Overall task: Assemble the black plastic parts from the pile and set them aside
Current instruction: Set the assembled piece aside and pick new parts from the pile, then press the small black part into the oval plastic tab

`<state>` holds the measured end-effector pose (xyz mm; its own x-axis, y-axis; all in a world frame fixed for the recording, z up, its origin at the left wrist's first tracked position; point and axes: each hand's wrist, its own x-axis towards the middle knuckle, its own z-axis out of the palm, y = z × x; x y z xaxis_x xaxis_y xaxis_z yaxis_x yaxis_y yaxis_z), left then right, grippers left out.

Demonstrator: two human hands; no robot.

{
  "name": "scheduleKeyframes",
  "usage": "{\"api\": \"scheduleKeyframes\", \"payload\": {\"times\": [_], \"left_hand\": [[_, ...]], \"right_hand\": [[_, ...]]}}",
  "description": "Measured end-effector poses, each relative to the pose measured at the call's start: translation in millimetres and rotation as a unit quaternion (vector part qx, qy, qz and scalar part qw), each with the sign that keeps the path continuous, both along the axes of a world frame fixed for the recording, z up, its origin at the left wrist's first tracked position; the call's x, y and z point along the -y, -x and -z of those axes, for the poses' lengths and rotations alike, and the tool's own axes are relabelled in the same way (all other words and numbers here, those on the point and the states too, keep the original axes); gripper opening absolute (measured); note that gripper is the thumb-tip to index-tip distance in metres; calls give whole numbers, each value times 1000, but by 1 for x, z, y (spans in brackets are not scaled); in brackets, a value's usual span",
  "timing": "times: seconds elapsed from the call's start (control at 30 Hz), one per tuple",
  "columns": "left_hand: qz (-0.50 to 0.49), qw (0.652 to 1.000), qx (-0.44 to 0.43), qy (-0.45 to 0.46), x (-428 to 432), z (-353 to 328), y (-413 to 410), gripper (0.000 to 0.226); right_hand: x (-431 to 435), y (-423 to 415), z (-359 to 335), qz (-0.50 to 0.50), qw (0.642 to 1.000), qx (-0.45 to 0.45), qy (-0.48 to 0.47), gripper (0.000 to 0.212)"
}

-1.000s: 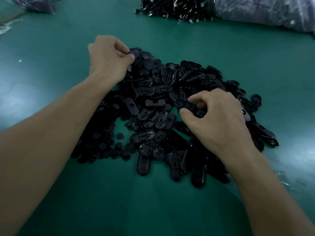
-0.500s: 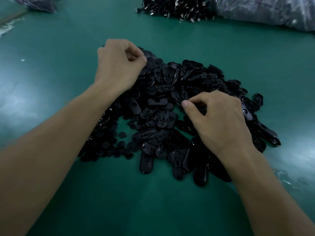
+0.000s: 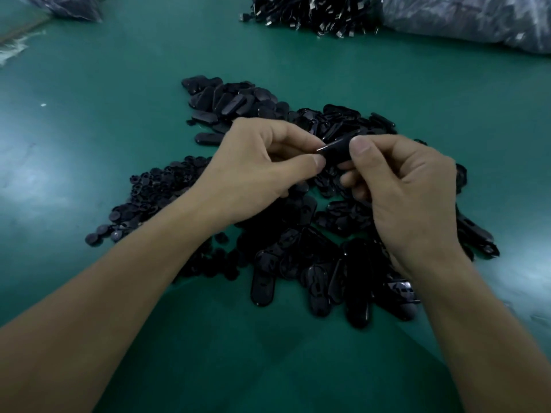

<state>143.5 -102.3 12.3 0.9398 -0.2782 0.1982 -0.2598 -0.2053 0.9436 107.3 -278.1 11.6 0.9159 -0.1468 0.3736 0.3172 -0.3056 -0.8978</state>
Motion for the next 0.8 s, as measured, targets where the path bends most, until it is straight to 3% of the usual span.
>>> {"api": "scheduleKeyframes", "payload": {"times": [0.27, 0.8], "left_hand": [[28, 993, -36, 107, -2, 4, -1, 12], [10, 989, -55, 136, -5, 3, -4, 15]], "right_hand": [[-2, 0, 2, -34, 990, -43, -129, 9], [-1, 1, 2, -61, 991, -40, -114, 9]]}}
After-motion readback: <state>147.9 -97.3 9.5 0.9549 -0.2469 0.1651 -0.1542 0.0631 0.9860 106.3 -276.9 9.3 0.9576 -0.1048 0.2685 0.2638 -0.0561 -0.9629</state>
